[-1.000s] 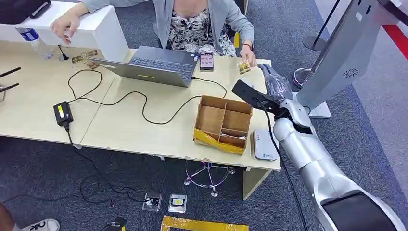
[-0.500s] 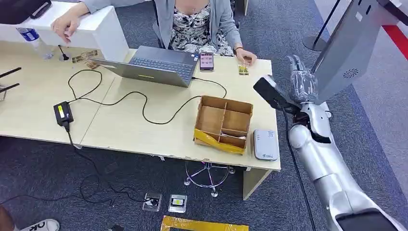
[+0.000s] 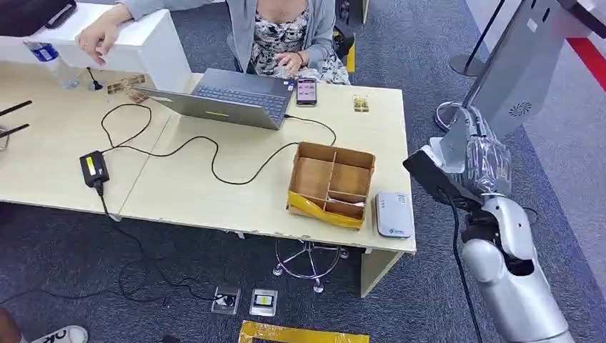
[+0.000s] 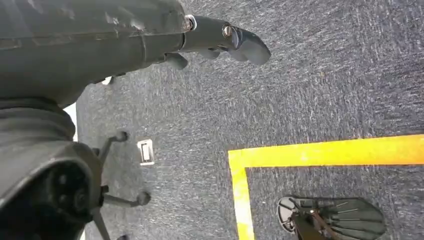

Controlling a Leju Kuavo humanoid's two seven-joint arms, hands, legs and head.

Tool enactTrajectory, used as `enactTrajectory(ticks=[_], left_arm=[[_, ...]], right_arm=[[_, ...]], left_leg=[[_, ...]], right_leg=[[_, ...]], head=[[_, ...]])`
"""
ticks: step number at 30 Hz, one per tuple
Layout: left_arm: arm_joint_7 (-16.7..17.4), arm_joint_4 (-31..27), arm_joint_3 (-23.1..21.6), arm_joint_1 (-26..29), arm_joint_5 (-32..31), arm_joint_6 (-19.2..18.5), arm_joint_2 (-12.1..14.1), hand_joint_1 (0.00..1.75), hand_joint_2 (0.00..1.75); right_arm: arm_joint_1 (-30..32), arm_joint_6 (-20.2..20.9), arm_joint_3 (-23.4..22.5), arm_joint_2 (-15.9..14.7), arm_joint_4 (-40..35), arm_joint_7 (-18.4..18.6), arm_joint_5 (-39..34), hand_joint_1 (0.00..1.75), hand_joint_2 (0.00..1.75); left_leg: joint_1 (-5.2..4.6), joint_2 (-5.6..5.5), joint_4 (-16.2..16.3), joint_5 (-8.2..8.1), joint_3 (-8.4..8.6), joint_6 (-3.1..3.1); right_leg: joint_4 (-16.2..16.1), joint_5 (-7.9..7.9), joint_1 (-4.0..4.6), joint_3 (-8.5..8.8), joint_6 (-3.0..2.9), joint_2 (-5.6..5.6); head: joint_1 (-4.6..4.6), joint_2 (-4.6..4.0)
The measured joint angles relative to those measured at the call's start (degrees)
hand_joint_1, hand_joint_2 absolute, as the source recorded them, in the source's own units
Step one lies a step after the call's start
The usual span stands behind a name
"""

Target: Pass the card to the sensor for recognition and then transmit it.

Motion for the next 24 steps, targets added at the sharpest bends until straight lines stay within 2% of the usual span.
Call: enactTrajectory(ticks=[4,8,13,17,20,24], left_arm=[[-0.02,0.00,0.04,0.00,0.22,0.13,0.00,0.00,0.00],[-0.02,0.00,0.07,-0.01,0.22,0.37,-0.04,0.00,0.00],[-0.02,0.00,0.07,-0.09,-0.04,0.59,-0.22,0.00,0.00],[-0.02,0.00,0.07,-0.16,-0.55,1.14,-0.46,0.00,0.00],[0.00,0.00,0.07,-0.24,-0.88,2.52,-0.74,0.00,0.00],[0.00,-0.02,0.04,-0.34,-2.10,3.65,-1.27,0.00,0.00]], right_arm=[[3.06,-0.24,0.09,-2.08,-7.52,1.14,-0.61,0.00,1.75],[5.75,-1.90,0.70,-3.39,-11.74,1.99,0.52,0.00,1.75],[9.53,-5.47,3.57,-3.61,-14.15,3.28,3.26,0.00,1.75],[12.24,-10.28,7.54,-3.15,-14.04,3.70,4.46,0.00,1.75],[11.49,-14.96,10.91,-3.65,-13.05,4.18,-1.46,0.00,1.75],[7.75,-20.20,16.64,-5.47,-9.38,2.27,-12.43,0.00,1.75]], left_leg=[[0.00,0.03,0.00,-0.01,0.01,0.00],[-0.01,0.02,0.00,-0.01,-0.01,0.00],[0.02,0.02,-0.02,-0.01,-0.01,0.00],[0.03,0.02,-0.03,-0.01,-0.05,-0.01],[0.03,0.02,-0.03,-0.01,-0.05,-0.01],[0.01,0.01,-0.02,-0.01,-0.05,0.00]], right_leg=[[0.00,0.00,0.00,0.00,0.00,0.05],[0.00,0.00,0.00,0.00,0.00,0.04],[0.00,-0.01,0.01,0.01,0.00,0.03],[0.00,-0.01,0.02,-0.02,-0.01,0.04],[0.00,-0.01,0.02,-0.01,-0.01,0.04],[0.00,0.00,0.00,0.00,0.00,0.04]], head=[[0.00,0.00],[0.00,0.00],[-0.02,0.00],[-0.02,0.00],[0.00,0.00],[0.00,0.00]])
